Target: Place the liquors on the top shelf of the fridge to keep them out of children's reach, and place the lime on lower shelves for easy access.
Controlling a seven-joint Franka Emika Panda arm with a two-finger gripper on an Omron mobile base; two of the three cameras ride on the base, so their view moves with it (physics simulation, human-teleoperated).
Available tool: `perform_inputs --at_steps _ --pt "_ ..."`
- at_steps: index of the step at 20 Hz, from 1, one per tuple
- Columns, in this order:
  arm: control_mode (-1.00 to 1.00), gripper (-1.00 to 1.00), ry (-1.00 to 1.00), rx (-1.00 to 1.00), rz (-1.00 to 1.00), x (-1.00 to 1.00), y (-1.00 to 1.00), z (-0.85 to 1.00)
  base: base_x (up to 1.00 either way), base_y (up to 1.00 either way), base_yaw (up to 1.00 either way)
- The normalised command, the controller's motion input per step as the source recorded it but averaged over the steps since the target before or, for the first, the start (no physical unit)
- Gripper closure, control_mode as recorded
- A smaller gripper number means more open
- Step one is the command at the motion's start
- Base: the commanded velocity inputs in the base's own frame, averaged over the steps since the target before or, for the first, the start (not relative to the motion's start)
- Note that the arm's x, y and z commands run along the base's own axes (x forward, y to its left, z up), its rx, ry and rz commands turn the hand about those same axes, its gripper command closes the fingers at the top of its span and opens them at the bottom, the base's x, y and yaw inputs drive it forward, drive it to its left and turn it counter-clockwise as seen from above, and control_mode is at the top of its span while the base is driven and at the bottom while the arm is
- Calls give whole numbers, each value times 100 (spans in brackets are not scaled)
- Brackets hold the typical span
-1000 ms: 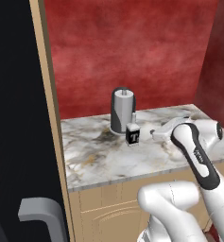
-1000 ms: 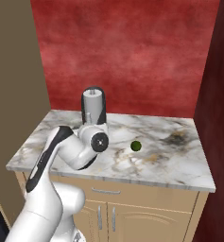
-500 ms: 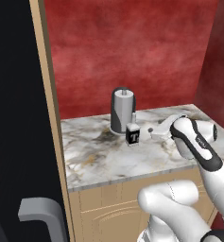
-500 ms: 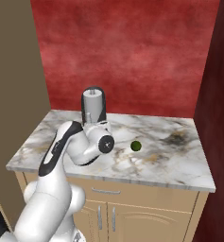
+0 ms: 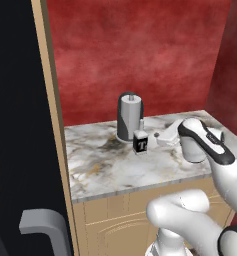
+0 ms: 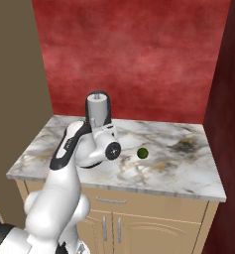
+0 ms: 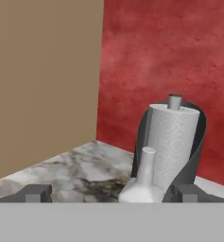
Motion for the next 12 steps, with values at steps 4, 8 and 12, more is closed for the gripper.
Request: perform_inputs --at_steps 4,8,12 --pt "-100 -100 0 0 2 19 2 0 0 0 0" --pt "-100 -100 0 0 3 15 6 0 0 0 0" --pt "-100 -100 0 0 4 10 11 0 0 0 0"
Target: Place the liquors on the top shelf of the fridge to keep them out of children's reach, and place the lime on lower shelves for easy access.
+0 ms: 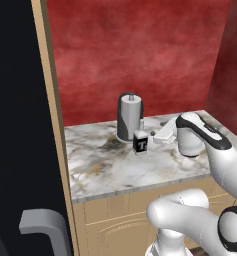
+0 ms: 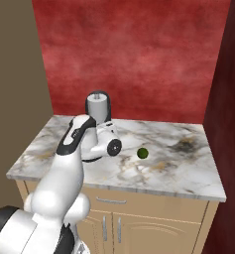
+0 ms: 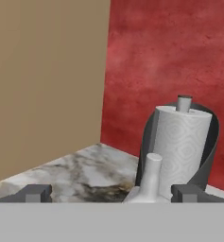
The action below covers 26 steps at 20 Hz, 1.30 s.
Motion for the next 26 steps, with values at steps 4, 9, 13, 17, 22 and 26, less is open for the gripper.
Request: perform_inputs --at_steps 4,9,13,17,22,26 --pt "-100 -100 0 0 2 12 11 0 0 0 0" --pt "-100 -100 0 0 2 10 10 0 0 0 0" --pt "-100 -100 0 0 0 20 1 0 0 0 0" --pt "-100 -100 0 0 0 31 0 -8 0 0 0" --pt "-100 -100 0 0 0 31 0 -17 0 0 0" --pt "-100 -100 0 0 0 16 0 -22 0 0 0"
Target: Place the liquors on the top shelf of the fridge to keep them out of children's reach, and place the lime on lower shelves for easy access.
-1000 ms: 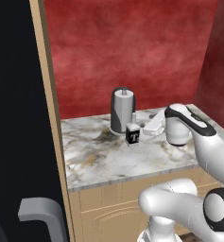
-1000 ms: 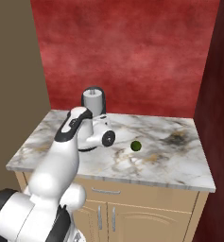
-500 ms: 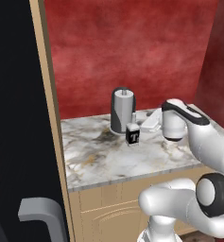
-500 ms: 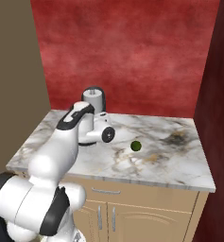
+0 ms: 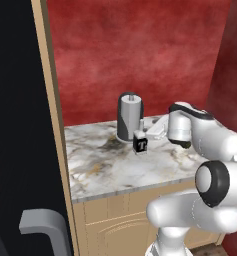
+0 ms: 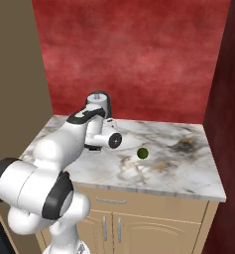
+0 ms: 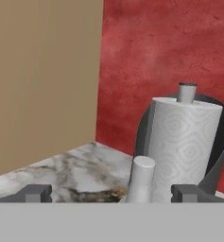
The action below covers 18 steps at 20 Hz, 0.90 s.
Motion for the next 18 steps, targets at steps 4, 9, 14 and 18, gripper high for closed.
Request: perform_inputs --at_steps 4,9,14,18 --pt "-100 -100 0 0 0 11 0 -24 0 0 0" --pt "-100 -100 0 0 0 15 0 -18 0 0 0" --pt "-100 -100 0 0 0 20 3 -6 0 0 0" --pt "-100 -100 0 0 0 22 6 -1 0 0 0"
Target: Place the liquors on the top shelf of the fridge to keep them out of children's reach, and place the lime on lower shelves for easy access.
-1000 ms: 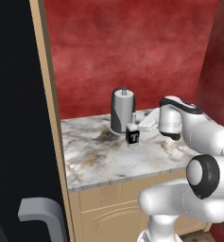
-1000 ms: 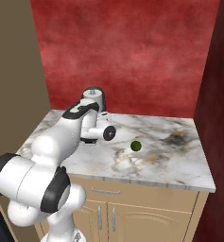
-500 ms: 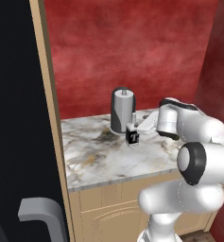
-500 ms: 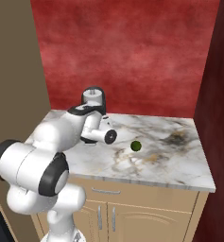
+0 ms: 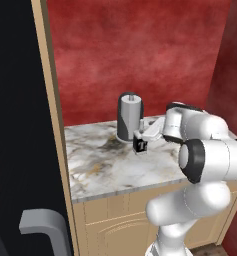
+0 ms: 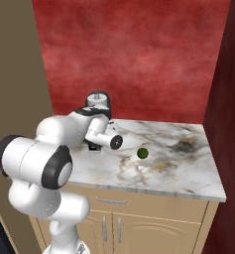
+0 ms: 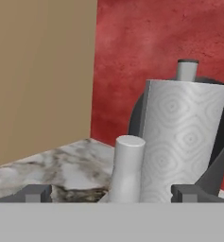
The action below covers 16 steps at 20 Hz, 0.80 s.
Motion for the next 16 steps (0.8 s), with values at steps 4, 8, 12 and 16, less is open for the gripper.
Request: perform_inputs --at_steps 4,8,12,16 --pt "-100 -100 0 0 0 22 5 -2 0 0 0" --pt "-100 -100 0 0 0 21 3 -10 0 0 0" --pt "-100 -100 0 0 0 26 0 -16 0 0 0" --pt "-100 -100 0 0 0 24 0 -20 0 0 0"
